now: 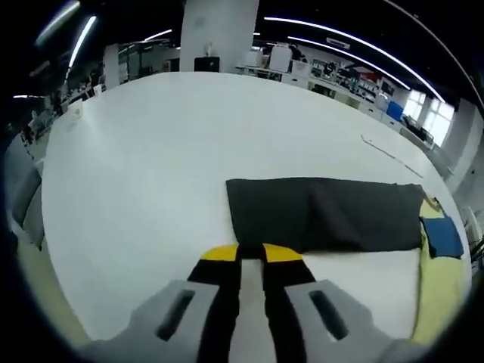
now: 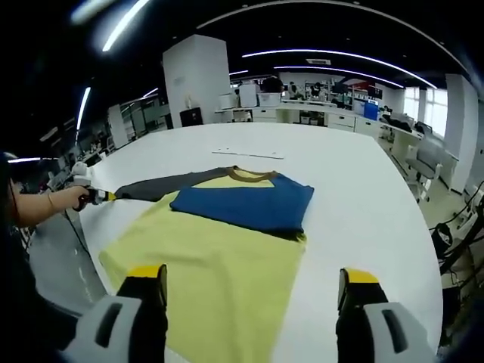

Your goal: Fold the garment on the visible template until the final outline fits inside the template.

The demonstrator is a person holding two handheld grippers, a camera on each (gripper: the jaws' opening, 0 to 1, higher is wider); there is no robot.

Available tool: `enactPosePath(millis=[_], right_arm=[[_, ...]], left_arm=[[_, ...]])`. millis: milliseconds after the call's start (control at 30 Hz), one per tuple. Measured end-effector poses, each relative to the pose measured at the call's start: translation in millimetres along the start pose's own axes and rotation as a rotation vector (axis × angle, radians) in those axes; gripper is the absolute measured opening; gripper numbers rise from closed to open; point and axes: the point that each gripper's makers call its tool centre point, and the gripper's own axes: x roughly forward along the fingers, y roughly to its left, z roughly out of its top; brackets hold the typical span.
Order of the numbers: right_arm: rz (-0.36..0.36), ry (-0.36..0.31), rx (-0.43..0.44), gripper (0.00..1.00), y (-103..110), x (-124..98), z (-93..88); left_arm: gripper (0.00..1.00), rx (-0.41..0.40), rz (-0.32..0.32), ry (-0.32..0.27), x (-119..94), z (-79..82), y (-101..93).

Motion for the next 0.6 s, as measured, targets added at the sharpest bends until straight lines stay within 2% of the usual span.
enactPosePath(millis=[100, 167, 300, 600], right_arm=[[0.001, -0.005, 0.000, 0.95, -0.1, -1.4, 1.4], [0.005, -0.004, -0.003, 0.95, 0.5, -2.1, 1.5], [0.022, 0.003, -0.012, 0.96, 4.3, -2.6, -0.1], [0.041, 0.013, -0.018, 0.97, 4.7, 0.4, -0.8]], left_arm=[[0.02, 0.011, 0.001, 0.001, 0.9, 2.6, 1.0], [0.01, 0.064, 0.005, -0.003, 2.1, 6.7, 2.2], [0.01, 0.106, 0.012, 0.001, 3.2, 9.0, 5.5], [0.01, 0.106, 0.004, 0.002, 4.7, 11.2, 6.6]])
